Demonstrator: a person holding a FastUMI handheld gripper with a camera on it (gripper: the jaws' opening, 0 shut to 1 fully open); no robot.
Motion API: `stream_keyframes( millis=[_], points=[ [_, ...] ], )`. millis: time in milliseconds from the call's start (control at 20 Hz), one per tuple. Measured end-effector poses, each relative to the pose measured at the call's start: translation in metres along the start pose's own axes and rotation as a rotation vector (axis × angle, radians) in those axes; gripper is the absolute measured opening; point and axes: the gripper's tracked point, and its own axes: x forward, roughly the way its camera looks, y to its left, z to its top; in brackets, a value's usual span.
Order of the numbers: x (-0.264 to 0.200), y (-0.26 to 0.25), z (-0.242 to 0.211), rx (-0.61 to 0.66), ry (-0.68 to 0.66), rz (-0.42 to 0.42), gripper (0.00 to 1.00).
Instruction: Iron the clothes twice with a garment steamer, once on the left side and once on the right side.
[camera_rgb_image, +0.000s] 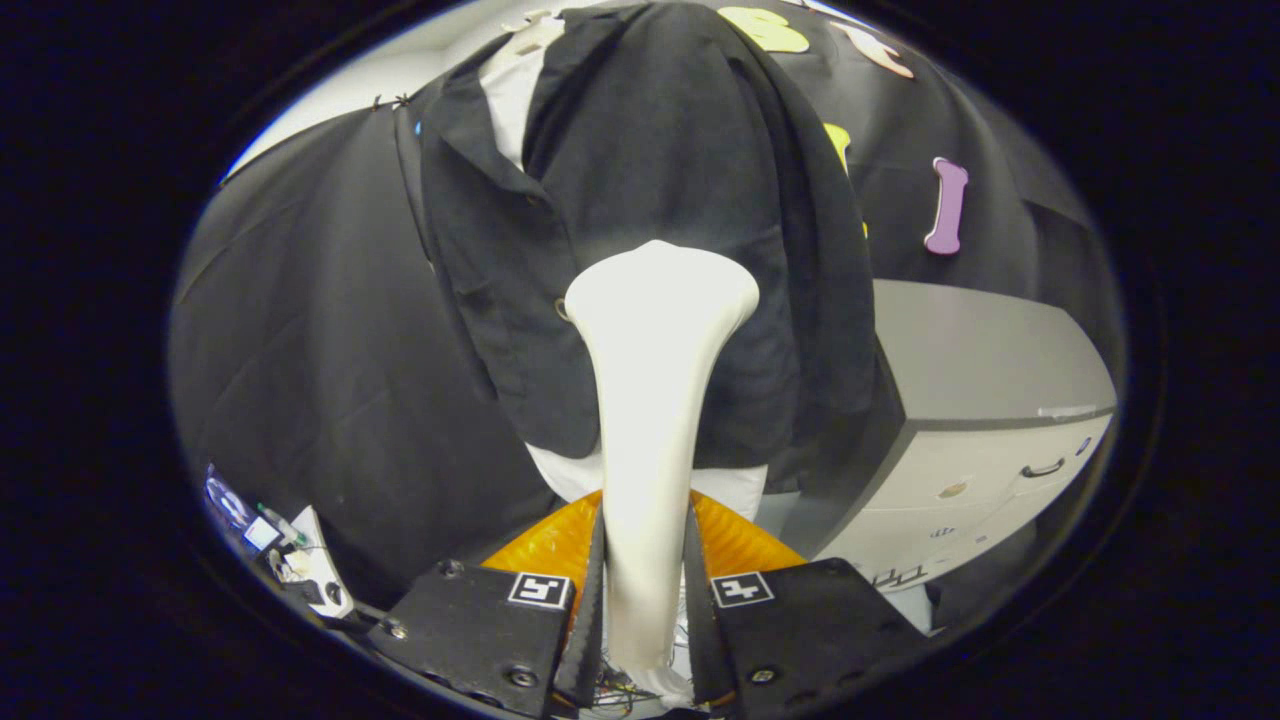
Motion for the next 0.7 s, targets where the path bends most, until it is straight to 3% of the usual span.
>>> stream_keyframes(
  millis=[400, 700],
  points=[
    [-0.059, 0.065, 0.080, -0.058, -0.198, 0.065, 0.38],
    [-0.072, 0.126, 0.138, -0.098, -0.296, 0.147, 0.38]
  ],
)
